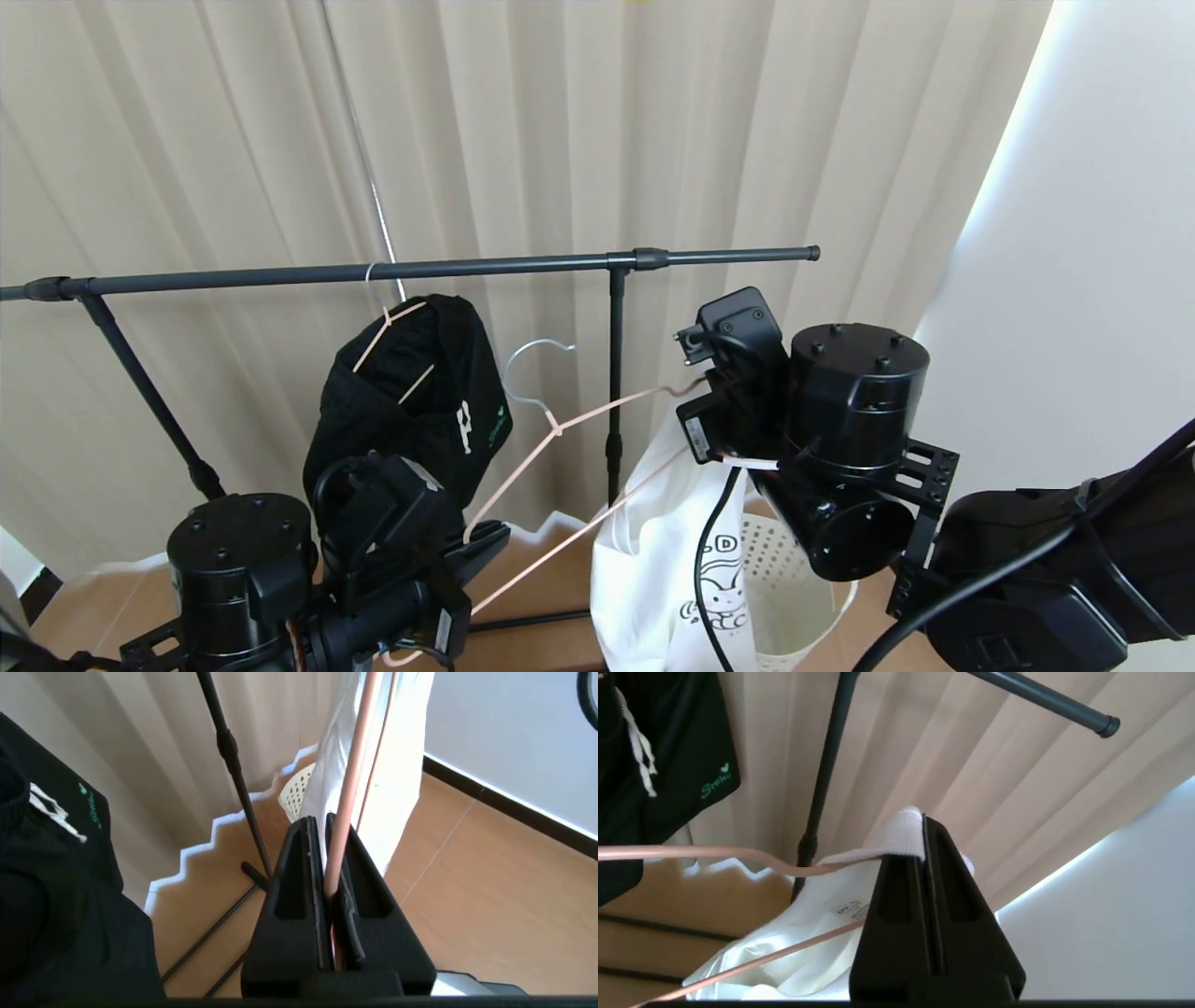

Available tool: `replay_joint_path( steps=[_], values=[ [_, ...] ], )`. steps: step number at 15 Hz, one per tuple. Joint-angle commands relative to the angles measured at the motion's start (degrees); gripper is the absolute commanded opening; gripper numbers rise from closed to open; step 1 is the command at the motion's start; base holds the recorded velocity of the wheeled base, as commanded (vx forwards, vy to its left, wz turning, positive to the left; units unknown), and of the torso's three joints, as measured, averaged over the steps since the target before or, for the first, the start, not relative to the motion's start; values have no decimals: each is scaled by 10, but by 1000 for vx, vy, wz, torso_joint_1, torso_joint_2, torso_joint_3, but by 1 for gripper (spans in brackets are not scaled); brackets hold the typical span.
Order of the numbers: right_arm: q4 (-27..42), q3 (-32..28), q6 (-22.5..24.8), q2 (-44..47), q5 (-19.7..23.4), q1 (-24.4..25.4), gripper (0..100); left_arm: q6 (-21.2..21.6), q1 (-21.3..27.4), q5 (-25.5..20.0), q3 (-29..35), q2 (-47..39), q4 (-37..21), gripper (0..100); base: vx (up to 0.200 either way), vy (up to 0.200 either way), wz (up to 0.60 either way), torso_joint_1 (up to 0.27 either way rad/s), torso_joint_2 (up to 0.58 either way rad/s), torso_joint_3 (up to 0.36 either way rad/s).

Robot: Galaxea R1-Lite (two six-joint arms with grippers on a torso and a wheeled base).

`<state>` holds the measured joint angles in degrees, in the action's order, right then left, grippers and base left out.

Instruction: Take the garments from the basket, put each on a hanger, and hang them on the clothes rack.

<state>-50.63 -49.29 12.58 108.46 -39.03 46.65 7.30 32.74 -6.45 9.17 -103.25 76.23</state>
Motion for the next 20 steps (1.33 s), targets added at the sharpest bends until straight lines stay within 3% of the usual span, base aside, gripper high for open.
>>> replay_joint_path(
  steps=[1, 13, 20],
  values=[
    [-1, 1, 0, -3, -3, 15, 0, 0, 4, 0, -1, 1, 1, 0, 0, 0, 0, 0, 0, 0],
    [-66, 0, -6, 9, -2, 87, 0, 1, 4, 1, -6, -5, 21, 0, 0, 0, 0, 0, 0, 0],
    [-141, 2, -9, 24, -3, 126, 0, 1, 4, 1, -13, -13, 46, 0, 0, 0, 0, 0, 0, 0]
  ],
)
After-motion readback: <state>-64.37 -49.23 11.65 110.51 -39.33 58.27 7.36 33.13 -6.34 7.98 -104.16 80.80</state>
